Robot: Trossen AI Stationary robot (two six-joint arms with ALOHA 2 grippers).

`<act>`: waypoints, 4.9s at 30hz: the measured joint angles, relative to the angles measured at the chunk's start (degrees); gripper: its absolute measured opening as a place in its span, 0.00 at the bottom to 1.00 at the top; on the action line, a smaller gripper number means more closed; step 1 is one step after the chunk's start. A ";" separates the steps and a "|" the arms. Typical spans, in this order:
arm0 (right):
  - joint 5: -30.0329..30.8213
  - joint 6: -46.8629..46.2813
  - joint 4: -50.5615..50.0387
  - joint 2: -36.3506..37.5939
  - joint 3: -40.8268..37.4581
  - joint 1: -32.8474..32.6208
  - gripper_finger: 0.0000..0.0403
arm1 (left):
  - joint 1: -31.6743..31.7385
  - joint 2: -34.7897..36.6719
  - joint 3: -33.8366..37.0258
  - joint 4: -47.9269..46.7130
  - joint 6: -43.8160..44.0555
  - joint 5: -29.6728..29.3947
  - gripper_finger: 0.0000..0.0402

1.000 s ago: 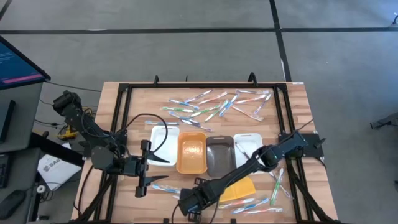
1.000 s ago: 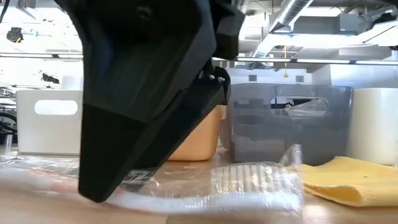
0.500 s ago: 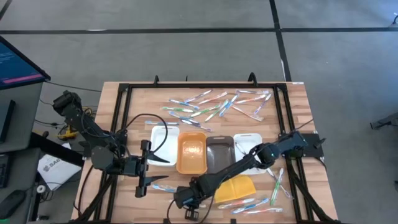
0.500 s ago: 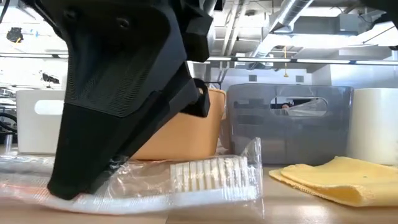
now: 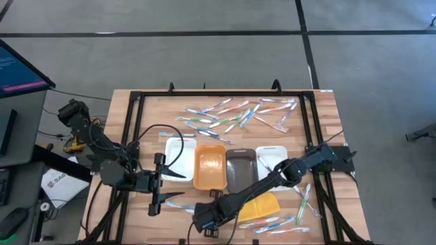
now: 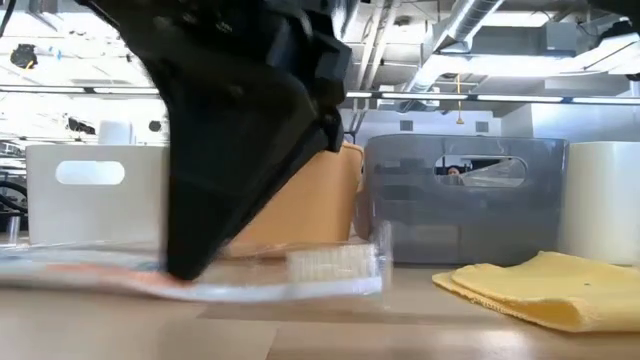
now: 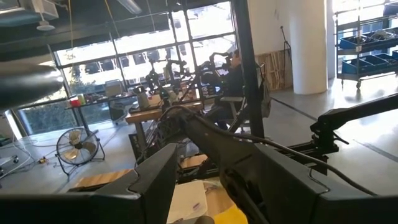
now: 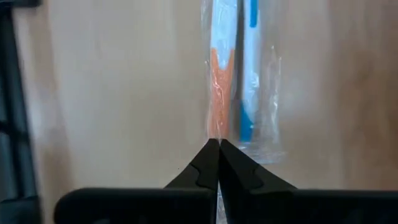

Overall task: Pick & Place Toothbrushes
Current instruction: Put the orange toothbrush into the left white bin

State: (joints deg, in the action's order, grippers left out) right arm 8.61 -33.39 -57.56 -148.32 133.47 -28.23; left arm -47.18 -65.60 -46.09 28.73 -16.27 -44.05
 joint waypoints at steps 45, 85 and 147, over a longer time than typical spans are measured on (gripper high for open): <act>26.13 -0.03 -14.17 21.64 0.17 -9.12 0.00 | -0.01 0.00 0.00 0.44 -1.46 -0.47 0.51; 33.78 -16.81 -32.45 22.57 0.17 -13.57 0.00 | -0.02 0.00 0.00 0.22 -1.46 -0.44 0.51; 18.98 52.76 94.31 58.06 -70.12 -2.66 0.00 | 9.84 -3.45 -0.04 3.39 1.70 9.20 0.51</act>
State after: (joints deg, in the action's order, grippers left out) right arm 27.59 19.37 36.75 -90.26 63.35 -30.89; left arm -37.34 -69.06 -46.13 32.12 -14.57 -34.85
